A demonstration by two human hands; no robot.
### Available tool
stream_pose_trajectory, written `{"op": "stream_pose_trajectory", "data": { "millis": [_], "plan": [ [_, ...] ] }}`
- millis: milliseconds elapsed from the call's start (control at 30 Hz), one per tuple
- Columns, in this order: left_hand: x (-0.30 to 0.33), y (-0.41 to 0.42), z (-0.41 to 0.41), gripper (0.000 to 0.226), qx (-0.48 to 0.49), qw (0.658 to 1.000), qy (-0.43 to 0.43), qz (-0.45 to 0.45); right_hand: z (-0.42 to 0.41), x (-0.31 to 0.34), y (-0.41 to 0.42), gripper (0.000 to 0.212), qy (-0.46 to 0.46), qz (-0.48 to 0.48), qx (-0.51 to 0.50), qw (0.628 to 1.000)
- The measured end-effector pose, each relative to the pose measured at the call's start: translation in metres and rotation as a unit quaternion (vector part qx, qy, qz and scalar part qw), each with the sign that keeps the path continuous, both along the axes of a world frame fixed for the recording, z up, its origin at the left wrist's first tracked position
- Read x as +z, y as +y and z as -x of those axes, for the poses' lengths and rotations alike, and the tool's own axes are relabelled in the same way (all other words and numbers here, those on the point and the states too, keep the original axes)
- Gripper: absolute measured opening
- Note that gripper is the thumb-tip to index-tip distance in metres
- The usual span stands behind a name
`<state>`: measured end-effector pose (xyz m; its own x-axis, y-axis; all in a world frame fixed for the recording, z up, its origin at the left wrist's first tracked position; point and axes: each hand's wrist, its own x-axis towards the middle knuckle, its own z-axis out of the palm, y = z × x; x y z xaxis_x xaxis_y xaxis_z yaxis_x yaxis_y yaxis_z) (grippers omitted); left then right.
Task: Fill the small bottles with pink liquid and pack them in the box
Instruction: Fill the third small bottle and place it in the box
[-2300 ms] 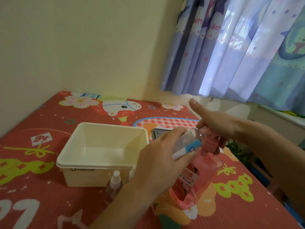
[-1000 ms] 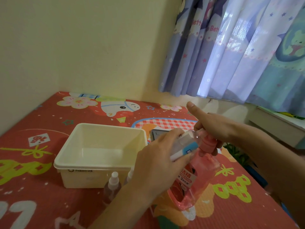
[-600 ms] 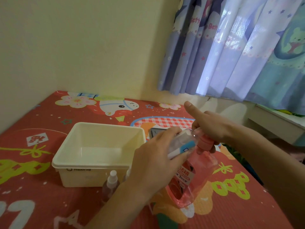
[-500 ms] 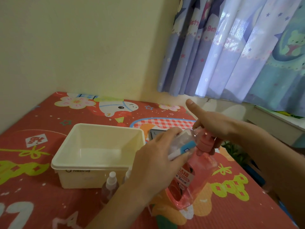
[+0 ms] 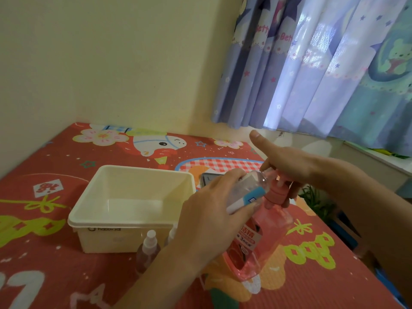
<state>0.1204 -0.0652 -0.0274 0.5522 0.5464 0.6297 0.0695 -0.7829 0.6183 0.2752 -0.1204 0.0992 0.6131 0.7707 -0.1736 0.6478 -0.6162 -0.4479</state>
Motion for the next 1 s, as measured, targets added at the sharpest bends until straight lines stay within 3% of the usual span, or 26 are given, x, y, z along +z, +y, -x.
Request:
{"op": "stream_pose_trajectory", "data": {
  "millis": [167, 433, 633, 800, 867, 1000],
  "plan": [
    [-0.003, 0.0, 0.0, 0.045, 0.013, 1.0, 0.01, -0.009, 0.005, -0.016, 0.003, 0.069, -0.049, -0.06, 0.025, 0.997],
    [-0.003, 0.0, -0.002, 0.043, -0.019, 1.0, -0.01, 0.02, -0.002, -0.003, -0.001, 0.106, -0.004, -0.021, 0.0, 1.0],
    [-0.007, 0.002, -0.002, 0.045, 0.003, 1.0, 0.013, 0.013, 0.003, -0.015, 0.004, 0.077, -0.057, -0.052, 0.016, 0.997],
    [-0.007, 0.001, -0.003, 0.04, -0.021, 0.999, 0.002, 0.032, 0.002, -0.006, 0.0, 0.103, -0.027, -0.024, 0.006, 0.999],
    [-0.006, 0.0, -0.004, 0.04, -0.026, 0.999, -0.009, 0.034, 0.001, -0.004, -0.001, 0.105, -0.023, -0.022, 0.004, 0.999],
    [-0.008, 0.001, -0.005, 0.04, -0.021, 0.999, 0.002, 0.028, 0.005, -0.011, 0.001, 0.078, -0.059, -0.049, 0.019, 0.997]
  ]
}}
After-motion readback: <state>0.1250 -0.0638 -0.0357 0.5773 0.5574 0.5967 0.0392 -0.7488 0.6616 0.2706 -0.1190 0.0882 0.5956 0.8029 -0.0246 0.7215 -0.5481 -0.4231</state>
